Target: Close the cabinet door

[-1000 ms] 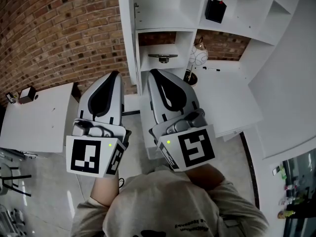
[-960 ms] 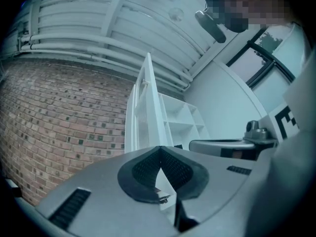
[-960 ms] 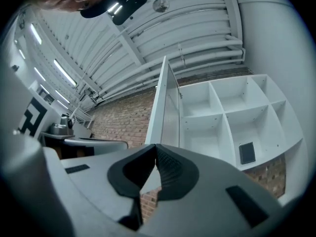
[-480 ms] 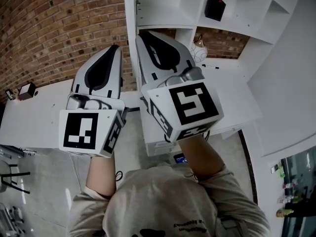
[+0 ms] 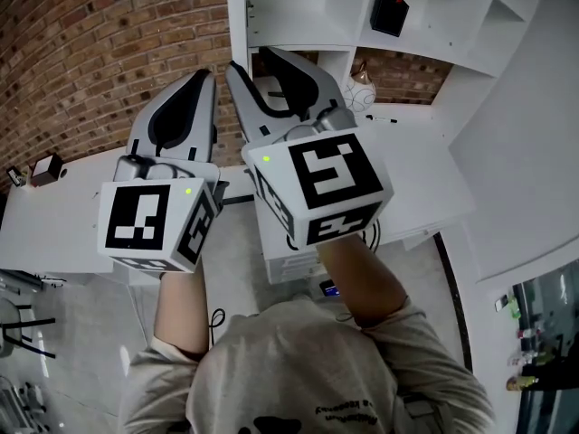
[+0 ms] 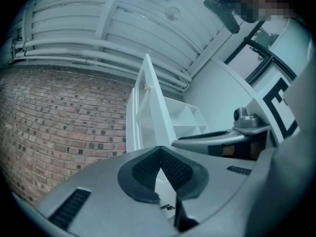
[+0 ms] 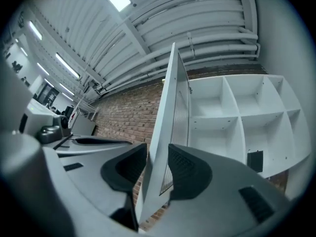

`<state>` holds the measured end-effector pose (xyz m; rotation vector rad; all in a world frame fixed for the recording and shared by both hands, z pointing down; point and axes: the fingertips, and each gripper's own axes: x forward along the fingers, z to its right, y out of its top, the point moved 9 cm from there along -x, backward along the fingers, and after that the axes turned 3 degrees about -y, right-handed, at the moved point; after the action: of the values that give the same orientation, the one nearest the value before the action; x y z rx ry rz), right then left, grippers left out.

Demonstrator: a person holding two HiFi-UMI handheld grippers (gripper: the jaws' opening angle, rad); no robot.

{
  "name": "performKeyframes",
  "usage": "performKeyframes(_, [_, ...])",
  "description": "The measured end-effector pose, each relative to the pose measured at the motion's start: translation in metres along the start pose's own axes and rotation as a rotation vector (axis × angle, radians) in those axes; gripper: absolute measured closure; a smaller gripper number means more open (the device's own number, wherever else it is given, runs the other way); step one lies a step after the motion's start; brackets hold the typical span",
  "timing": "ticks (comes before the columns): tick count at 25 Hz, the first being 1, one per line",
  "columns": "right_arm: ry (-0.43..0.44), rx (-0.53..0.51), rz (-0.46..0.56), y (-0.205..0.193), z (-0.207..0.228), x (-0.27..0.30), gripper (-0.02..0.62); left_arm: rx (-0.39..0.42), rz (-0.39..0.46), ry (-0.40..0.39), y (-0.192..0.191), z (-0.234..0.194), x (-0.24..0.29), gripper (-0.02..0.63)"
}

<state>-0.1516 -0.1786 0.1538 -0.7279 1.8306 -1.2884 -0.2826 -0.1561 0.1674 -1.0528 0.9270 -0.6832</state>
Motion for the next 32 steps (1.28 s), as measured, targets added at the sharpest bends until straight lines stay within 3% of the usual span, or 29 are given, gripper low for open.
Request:
performKeyframes(12, [-0.055,-0.009,-0.008,-0.008,-0.003,0.010,0.480,-0.007,0.008,-0.012,-0.008,0.001,0.011,0.598])
performKeyframes(26, [0.025,0.161,-0.042,-0.012,0.062,-0.013,0.499,-0.018,0.017,-0.091,-0.017,0.032,0.050,0.598])
performKeyframes(32, [0.047,0.160,-0.040,-0.016,0.092,-0.019,0.505,-0.036,0.025,-0.099,-0.024,0.048,0.078,0.598])
